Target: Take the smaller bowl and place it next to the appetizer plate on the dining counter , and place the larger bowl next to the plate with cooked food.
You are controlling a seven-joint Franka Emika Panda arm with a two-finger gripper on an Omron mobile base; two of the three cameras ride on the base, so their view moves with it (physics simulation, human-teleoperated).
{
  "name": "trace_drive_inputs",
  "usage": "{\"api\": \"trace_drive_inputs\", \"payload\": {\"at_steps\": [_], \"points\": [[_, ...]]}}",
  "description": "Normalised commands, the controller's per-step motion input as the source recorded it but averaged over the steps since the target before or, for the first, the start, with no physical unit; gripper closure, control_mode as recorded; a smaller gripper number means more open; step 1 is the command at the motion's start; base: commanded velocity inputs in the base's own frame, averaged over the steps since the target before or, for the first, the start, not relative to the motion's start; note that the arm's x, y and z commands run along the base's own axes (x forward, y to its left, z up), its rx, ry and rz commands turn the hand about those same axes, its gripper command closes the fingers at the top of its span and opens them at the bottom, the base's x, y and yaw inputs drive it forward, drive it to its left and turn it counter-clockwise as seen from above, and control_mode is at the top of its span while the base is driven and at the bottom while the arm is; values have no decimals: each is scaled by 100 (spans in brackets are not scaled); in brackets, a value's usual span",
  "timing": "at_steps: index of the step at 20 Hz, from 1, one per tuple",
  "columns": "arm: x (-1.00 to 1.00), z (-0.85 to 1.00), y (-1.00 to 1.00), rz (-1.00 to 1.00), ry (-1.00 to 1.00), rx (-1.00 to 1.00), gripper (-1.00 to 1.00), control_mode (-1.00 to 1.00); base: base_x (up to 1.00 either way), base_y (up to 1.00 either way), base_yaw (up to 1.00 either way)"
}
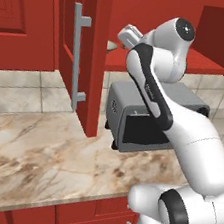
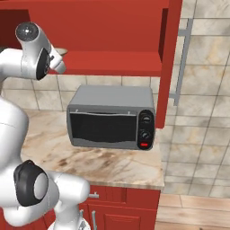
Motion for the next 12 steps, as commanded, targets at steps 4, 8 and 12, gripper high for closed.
{"api": "trace_drive_inputs", "payload": {"at_steps": [4, 8, 12], "points": [[56, -13, 16, 0, 0, 0, -100, -100, 0, 0, 0], [51, -13, 13, 0, 1, 0, -100, -100, 0, 0, 0], [50, -9, 14, 0, 2, 0, -100, -100, 0, 0, 0]]}}
